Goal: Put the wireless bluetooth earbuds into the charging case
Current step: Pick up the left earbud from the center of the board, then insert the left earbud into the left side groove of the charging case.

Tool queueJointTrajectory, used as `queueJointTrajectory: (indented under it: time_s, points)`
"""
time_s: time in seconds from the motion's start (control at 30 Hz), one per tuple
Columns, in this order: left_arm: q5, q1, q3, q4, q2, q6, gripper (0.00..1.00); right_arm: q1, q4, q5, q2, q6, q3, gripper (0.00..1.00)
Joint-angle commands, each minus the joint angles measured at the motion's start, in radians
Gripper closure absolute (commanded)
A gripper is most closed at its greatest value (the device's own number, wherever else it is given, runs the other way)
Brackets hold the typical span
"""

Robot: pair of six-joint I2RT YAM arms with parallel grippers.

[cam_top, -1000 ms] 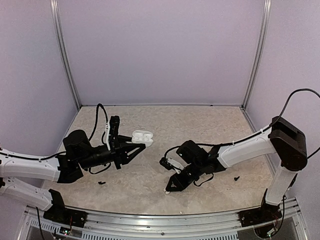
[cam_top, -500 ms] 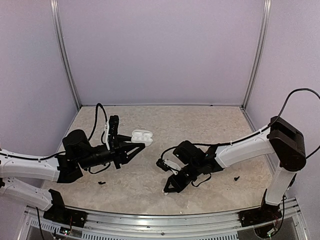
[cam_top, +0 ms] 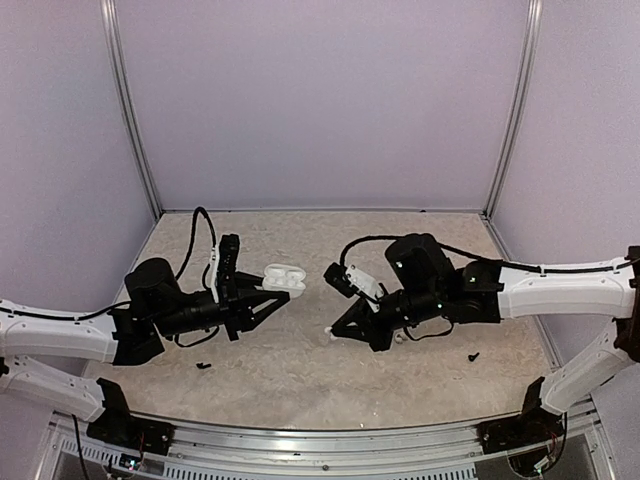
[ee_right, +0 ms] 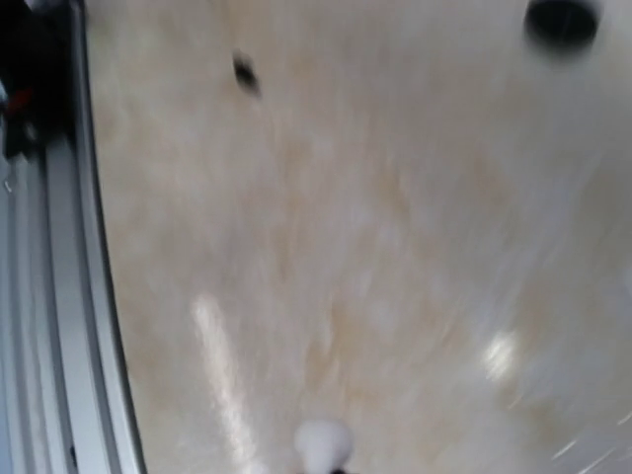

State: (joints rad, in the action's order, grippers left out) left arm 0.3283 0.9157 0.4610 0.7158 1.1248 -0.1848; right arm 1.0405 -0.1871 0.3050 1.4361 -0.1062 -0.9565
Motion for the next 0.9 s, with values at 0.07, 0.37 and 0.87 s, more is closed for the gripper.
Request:
queueJointTrajectory:
  time_s: [0.07,0.37,0.87]
  points:
    - [0.078,0.006,0.024,0.002,-0.021,0.074,0.85,0.012,-0.048,-0.044,-0.168,0.203,-0.058,1.00]
    - [0.104,0.059,0.022,-0.002,-0.040,0.164,0.86,0.034,-0.089,0.065,-0.260,0.323,-0.168,1.00]
    - [0.129,0.088,0.065,-0.030,0.002,0.182,0.86,0.202,-0.165,-0.039,-0.120,0.431,-0.350,1.00]
